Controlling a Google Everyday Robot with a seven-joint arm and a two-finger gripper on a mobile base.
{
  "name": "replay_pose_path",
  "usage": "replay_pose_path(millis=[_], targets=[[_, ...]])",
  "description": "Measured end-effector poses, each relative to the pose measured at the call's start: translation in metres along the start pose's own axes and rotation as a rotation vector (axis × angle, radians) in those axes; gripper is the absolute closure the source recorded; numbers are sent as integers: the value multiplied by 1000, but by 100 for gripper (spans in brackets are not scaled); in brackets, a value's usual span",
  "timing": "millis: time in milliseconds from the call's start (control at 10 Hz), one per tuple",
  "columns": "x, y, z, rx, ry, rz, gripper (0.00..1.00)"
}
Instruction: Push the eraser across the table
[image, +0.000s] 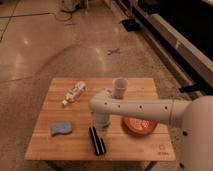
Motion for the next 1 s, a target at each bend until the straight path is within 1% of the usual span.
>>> replay_pose_path(millis=[100,300,500,600,800,1000], targets=[[-3,2,-1,-3,-9,-5,100],[-10,2,-21,18,-54,-7,100],[-12,6,-43,37,-100,-9,100],[-15,9,-56,47,-125,-21,100],[-13,10,-68,62,-147,-48,100],[-1,10,-76,87,-149,-91,100]])
